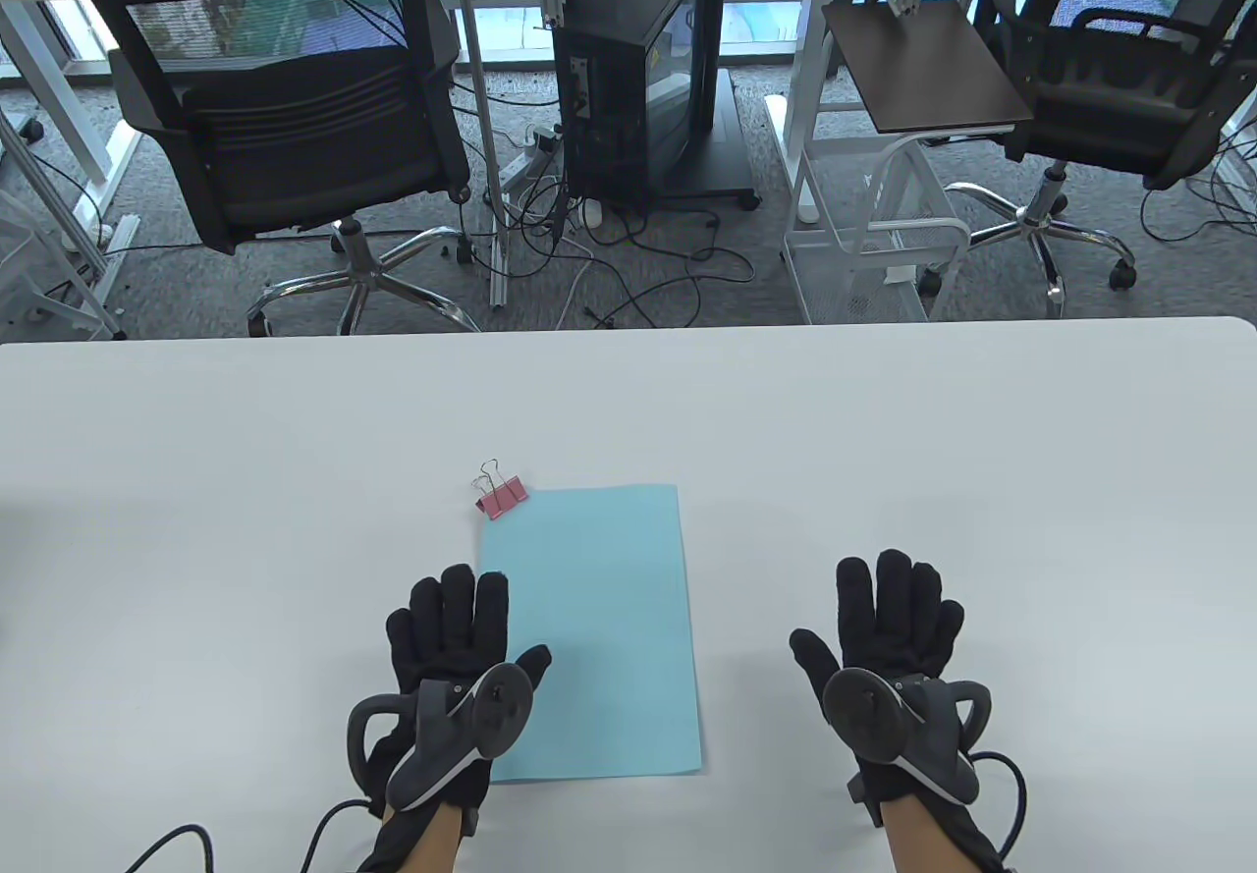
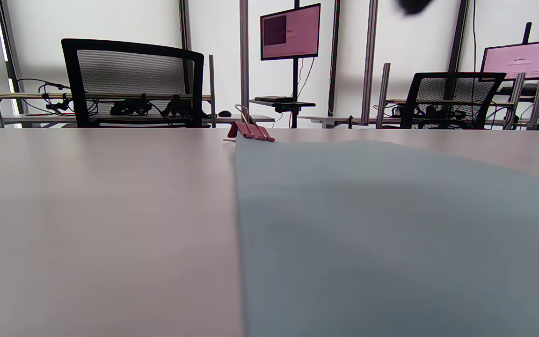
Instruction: Clip paper with binder clip (Right hand to clip)
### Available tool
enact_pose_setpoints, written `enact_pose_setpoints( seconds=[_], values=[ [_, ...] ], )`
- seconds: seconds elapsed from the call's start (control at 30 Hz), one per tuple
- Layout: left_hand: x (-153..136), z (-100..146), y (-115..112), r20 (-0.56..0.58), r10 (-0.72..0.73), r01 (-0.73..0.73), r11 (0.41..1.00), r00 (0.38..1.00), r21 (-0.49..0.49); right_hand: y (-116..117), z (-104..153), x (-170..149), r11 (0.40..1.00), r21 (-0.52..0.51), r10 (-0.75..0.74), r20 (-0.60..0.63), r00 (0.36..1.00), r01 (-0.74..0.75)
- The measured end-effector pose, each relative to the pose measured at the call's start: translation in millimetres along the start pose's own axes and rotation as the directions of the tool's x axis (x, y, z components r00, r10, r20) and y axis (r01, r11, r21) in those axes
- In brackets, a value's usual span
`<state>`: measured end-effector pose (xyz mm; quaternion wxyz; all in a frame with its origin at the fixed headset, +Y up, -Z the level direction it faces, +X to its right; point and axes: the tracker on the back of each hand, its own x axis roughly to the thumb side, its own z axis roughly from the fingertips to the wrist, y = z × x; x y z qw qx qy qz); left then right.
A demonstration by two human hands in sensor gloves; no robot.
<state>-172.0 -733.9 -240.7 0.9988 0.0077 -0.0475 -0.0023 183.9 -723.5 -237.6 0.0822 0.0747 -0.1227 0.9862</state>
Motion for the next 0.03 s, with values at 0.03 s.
enact_pose_setpoints(
  seconds=[0.03],
  values=[
    [0.1,0.0,0.4,0.000,-0.002,0.002,1.000,1.000,-0.002,0.0,0.0,0.0,1.000,0.002,0.000,0.000,1.000,0.000]
  ],
)
